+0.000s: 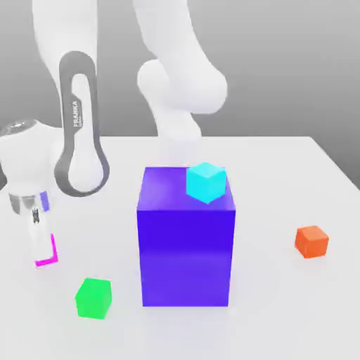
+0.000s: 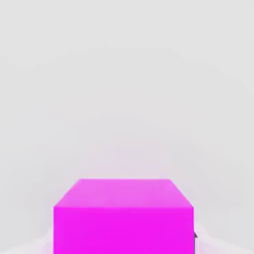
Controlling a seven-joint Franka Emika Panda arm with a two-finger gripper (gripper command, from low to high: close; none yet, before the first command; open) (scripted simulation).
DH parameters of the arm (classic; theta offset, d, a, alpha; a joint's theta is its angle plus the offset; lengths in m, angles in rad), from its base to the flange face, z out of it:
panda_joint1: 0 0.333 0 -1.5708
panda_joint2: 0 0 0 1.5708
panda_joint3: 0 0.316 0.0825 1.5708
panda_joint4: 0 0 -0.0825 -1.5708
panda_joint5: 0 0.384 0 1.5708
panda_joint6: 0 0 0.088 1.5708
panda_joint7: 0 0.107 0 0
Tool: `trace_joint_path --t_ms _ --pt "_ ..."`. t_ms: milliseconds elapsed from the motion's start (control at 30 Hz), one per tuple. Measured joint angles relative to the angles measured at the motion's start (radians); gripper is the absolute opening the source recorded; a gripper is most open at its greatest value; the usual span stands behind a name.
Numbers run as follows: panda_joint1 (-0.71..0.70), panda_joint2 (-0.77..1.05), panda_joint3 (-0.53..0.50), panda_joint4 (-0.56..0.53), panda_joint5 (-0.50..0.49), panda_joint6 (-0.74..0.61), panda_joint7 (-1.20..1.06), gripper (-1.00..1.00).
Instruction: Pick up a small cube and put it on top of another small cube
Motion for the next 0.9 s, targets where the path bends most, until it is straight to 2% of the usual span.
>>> trace_joint_path --t_ms 167,333,800,900 --pt "0.046 -0.171 -0.076 -0.036 -0.126 -0.134 0.093 -1.00" --pt "0.118 -0.233 -0.049 -0.026 -0.201 -0.206 0.280 -1.00" --pt "0.375 -0.309 0.073 0.041 -0.212 -0.347 0.775 -1.00" --pt "0.421 -0.250 0.072 0.050 -0.208 -0.296 0.812 -1.00"
